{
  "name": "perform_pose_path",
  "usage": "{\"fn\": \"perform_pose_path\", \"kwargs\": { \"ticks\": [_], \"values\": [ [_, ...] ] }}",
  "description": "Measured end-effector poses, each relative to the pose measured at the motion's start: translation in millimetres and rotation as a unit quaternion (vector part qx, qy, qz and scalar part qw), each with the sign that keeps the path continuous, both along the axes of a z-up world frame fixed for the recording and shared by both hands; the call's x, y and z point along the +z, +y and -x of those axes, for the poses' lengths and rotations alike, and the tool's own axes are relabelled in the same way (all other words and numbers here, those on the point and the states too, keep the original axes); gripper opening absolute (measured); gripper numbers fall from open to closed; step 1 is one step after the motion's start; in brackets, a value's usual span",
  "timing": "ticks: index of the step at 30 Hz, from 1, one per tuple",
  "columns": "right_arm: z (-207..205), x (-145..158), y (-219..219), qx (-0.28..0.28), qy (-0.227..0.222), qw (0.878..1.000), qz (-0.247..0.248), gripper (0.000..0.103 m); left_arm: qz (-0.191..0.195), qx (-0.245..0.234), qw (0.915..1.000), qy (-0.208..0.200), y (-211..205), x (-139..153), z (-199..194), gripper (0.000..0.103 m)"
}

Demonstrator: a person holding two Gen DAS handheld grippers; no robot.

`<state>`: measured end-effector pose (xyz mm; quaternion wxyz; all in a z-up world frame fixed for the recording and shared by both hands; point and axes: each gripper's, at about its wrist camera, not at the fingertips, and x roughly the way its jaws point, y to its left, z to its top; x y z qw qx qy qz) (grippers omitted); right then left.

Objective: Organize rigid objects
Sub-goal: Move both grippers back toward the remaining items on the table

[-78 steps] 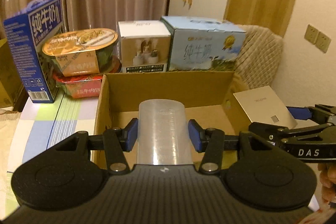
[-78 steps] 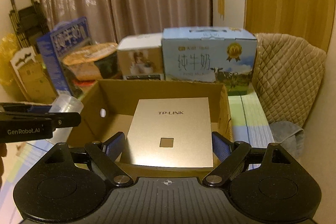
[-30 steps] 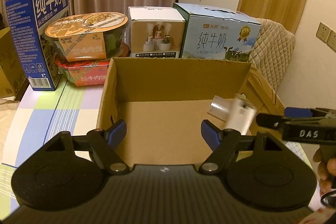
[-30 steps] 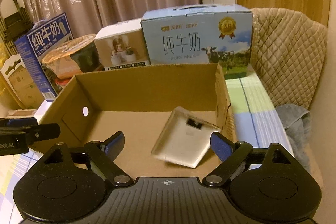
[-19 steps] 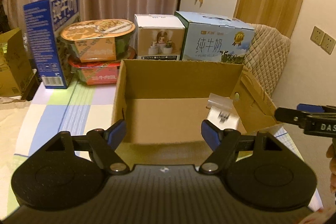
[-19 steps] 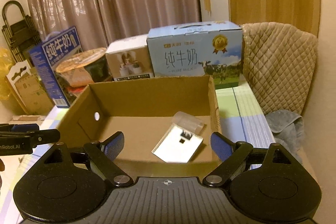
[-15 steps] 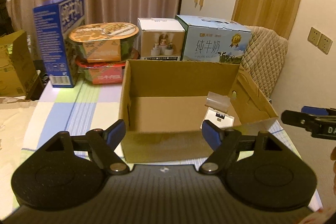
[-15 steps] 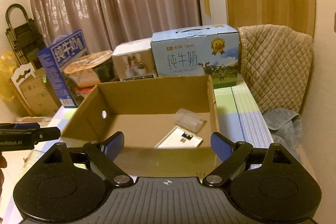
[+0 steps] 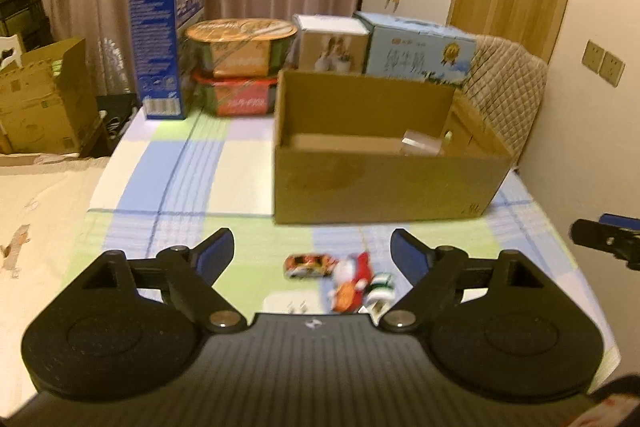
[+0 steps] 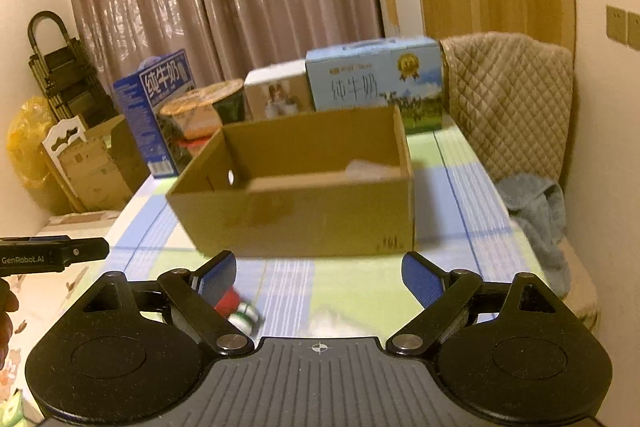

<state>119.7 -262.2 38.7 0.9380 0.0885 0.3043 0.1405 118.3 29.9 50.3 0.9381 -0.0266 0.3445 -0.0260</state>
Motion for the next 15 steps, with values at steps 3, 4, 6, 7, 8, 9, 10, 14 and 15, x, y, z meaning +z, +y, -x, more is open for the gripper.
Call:
{"fn": "perform_pose_path", "kwargs": {
  "ticks": [3,4,6,7,8,9,10,14,15],
  "values": [
    [16,-13,-1,-0.005,0.010,1.000,-0.003,0.087,-0.016,0.005,0.9998,0.008,8,-13,13,0.084],
    [20,-17,-1,-0.007,0.013,1.000,-0.004,0.087,-0.018,0.007,0.9998,0.011,10,-18,16,0.084],
    [26,-24,-2,-0.011,0.020,1.000,-0.007,0.087,-0.022,0.010,0.9996,0.018,14,-27,22,0.084],
    [29,-28,-2,-0.013,0.024,1.000,-0.007,0.087,-0.023,0.010,0.9995,0.020,16,-31,24,0.084],
    [31,-31,-1,-0.013,0.027,1.000,-0.006,0.087,-0.024,0.010,0.9994,0.022,18,-36,27,0.085],
    [33,-34,0,-0.012,0.030,0.999,-0.004,0.087,-0.026,0.011,0.9993,0.026,19,-41,29,0.085],
    [35,-37,0,-0.010,0.031,0.999,-0.001,0.087,-0.027,0.011,0.9991,0.029,20,-46,32,0.085],
    [39,-49,4,-0.006,0.039,0.999,0.008,0.087,-0.016,0.010,0.9986,0.050,26,-61,31,0.085],
    [40,-53,6,-0.004,0.042,0.999,0.010,0.087,-0.005,0.012,0.9987,0.050,30,-61,30,0.085]
  ]
}}
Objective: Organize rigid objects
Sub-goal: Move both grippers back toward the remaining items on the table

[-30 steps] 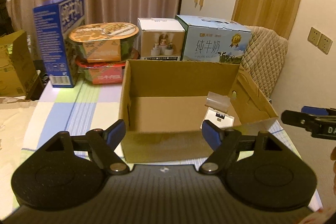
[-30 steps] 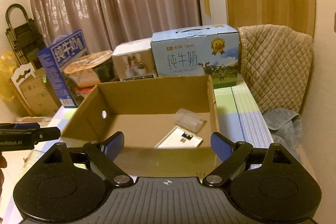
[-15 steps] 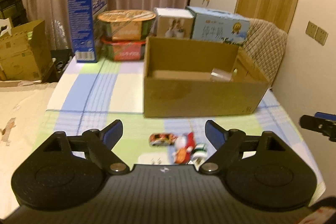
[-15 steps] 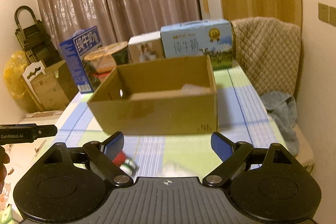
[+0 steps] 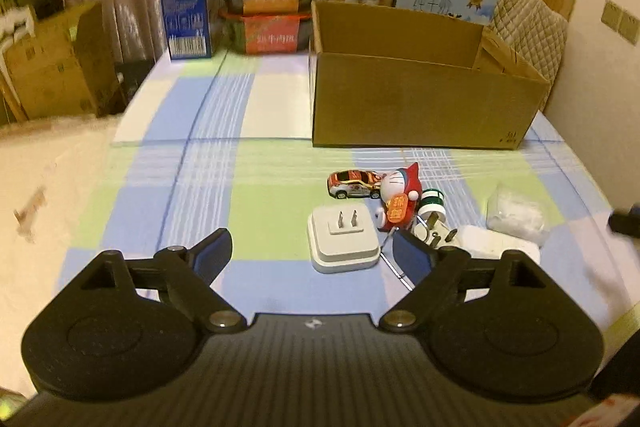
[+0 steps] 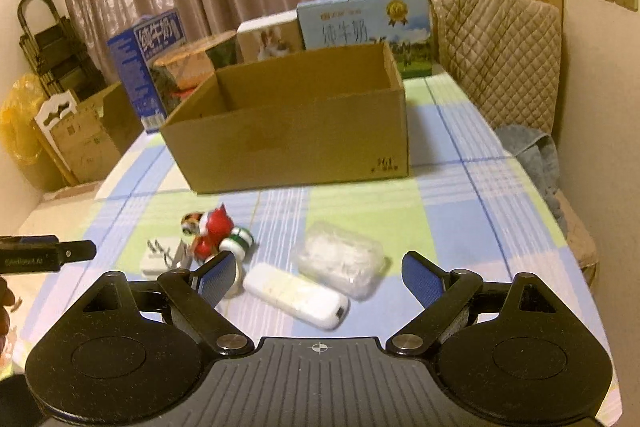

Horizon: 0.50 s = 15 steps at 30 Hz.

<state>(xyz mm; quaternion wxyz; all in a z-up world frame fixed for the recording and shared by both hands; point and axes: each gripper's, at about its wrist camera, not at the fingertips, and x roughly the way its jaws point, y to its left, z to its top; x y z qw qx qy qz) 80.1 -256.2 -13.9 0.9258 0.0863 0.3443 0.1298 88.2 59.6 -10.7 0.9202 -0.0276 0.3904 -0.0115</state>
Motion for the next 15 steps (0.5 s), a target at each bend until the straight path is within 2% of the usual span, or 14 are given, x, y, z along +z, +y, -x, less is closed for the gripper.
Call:
{"fn": "perform_pose_path", "kwargs": {
  "ticks": [7,15],
  "values": [
    [-3,-9,11,0.018,-0.001,1.000,0.010,0.087,-0.016,-0.020,0.9997,0.004,5,-7,-13,0.085],
    [-14,-22,22,0.026,0.008,0.999,0.020,0.087,-0.032,-0.044,0.9982,0.024,-3,-37,-23,0.085]
  ]
}}
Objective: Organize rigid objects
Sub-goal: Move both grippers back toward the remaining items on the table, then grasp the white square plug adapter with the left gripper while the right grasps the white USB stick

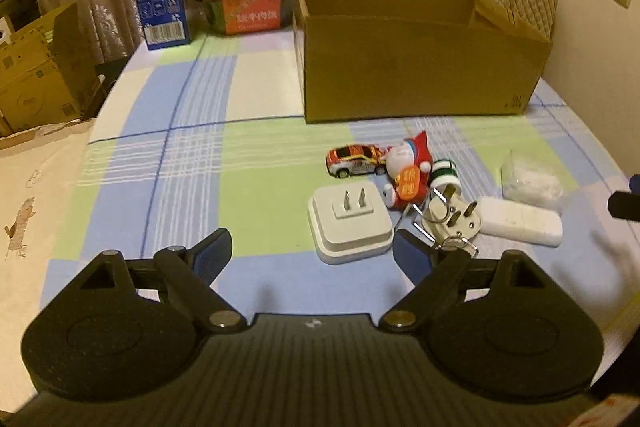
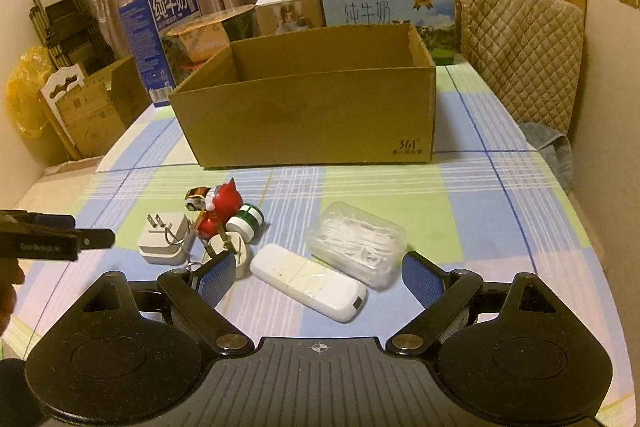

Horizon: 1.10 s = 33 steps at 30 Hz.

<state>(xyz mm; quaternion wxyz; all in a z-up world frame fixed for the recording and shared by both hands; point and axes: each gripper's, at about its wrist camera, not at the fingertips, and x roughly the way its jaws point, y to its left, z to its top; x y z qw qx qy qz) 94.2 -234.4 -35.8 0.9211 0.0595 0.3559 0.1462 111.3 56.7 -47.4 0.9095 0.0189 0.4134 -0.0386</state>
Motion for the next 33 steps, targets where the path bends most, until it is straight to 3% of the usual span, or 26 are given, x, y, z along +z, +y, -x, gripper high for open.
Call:
{"fn": "perform_pose_path", "kwargs": {
  "ticks": [16,26,33],
  "values": [
    [-25,-44,14,0.037,0.035,0.998,0.041,0.087,-0.009,-0.035,0.9992,0.017,-11,-40,-23,0.084],
    [-48,-55,36,0.174,0.030,0.981,0.076,0.072,-0.003,-0.046,0.9989,0.011,-9,-48,-34,0.084],
    [-71,-73,38,0.180,0.057,0.977,0.097,0.071,-0.002,-0.049,0.9987,0.015,-9,-52,-41,0.084]
  ]
}}
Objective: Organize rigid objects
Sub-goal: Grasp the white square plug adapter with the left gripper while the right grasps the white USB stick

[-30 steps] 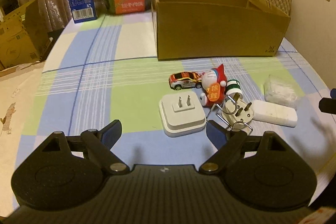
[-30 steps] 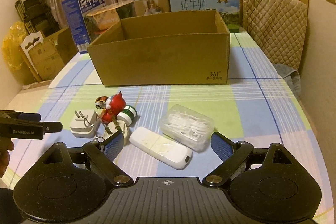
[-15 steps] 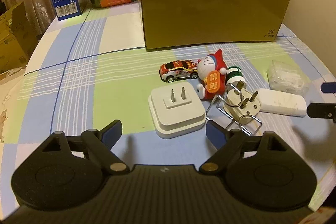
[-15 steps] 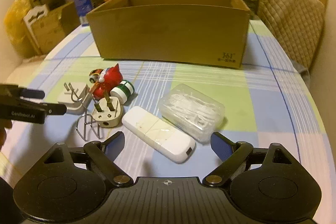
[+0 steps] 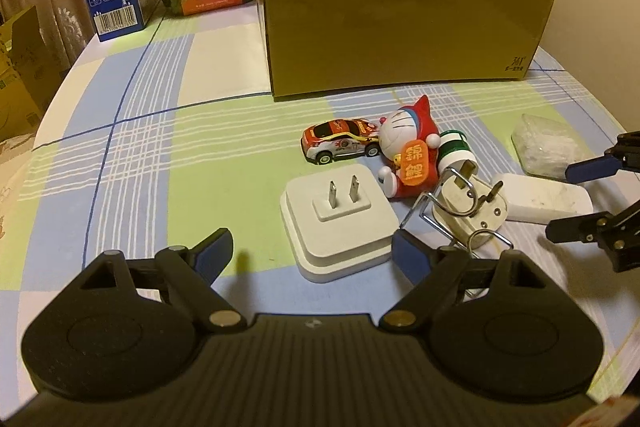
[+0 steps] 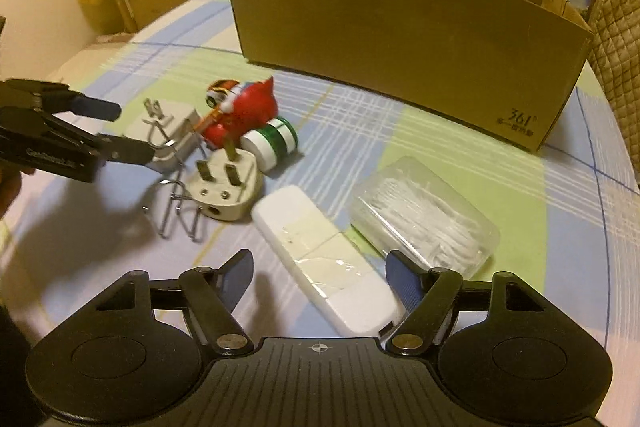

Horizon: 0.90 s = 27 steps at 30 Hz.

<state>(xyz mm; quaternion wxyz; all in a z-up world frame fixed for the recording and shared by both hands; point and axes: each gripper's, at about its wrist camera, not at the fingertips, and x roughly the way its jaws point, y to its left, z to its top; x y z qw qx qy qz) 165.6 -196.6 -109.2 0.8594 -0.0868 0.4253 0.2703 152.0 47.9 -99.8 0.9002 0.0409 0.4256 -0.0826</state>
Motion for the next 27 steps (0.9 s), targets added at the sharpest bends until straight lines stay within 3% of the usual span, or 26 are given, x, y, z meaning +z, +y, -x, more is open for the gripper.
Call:
{"fn": "perform_pose_path", "kwargs": {
  "ticks": [3,5,10,15,21,27],
  "values": [
    [-4,-4,5,0.006,-0.001,1.000,0.009,0.071,0.001,-0.002,1.0000,0.001,-2,-2,-3,0.083],
    [-6,-7,10,0.010,-0.007,1.000,0.022,0.062,0.003,-0.004,1.0000,0.003,-3,-3,-6,0.080],
    [-11,-9,12,0.007,-0.003,1.000,0.012,0.054,0.010,-0.010,0.9999,0.001,-10,-2,-12,0.080],
    [-10,-7,11,-0.003,-0.004,1.000,0.012,0.038,0.005,-0.011,0.9999,0.002,-15,-2,-20,0.080],
    [-10,-6,7,-0.020,0.006,1.000,-0.001,0.038,0.006,-0.002,0.9999,0.011,-9,-2,-22,0.068],
    [-3,-5,9,-0.025,0.013,1.000,-0.006,0.038,-0.001,0.004,0.9999,0.012,12,0,-8,0.068]
  ]
}}
